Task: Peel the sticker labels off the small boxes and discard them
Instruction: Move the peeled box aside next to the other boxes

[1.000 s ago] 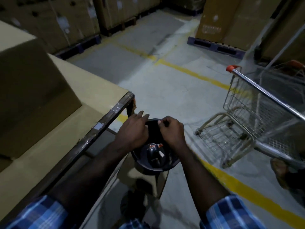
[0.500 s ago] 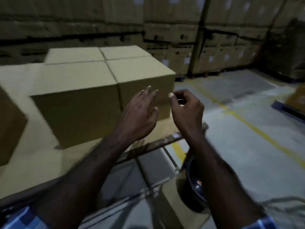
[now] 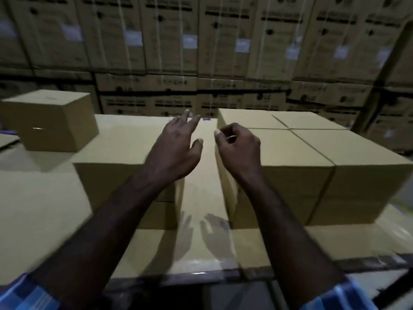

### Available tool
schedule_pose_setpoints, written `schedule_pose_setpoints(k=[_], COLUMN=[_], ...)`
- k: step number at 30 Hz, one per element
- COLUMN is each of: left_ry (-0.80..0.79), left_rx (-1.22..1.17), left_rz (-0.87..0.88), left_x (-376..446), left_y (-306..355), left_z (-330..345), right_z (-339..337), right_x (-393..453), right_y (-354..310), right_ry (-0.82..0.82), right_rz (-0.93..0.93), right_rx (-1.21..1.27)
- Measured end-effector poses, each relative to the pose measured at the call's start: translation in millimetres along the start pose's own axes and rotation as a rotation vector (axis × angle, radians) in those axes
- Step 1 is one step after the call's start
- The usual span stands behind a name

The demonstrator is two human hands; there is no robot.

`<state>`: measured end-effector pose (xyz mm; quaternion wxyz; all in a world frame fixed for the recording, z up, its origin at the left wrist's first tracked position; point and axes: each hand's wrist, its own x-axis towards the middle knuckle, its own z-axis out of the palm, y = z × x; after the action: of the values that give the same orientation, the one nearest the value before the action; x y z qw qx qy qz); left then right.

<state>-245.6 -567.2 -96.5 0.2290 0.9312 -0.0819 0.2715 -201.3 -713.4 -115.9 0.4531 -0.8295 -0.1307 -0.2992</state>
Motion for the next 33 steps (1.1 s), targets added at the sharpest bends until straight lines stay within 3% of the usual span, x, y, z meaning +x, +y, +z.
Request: schedule_pose_setpoints(k=[8,15,29,33], left_ry=[-0.113,-0.304,-0.238,-0.077], left_rx=[0.159,0.366,0.133,0.112], left_rz=[-0.172,-0.404,-0.606,-0.593], left_x=[4,-3,25,38], left_y=[-150,-242,-271,-254], left_z=[-31,-35,-34,-42], right_z=[134,181,179,170], right_x=[-14,-21,-14,7], right_y=[-43,-31,-28,-34], right_ry=[-0.251,-0.329,-0.263,-0.24], right_rz=[0.066,0.246,0.308,0.266], right_rx=[-0.156,-0.196,-0.04,0.039])
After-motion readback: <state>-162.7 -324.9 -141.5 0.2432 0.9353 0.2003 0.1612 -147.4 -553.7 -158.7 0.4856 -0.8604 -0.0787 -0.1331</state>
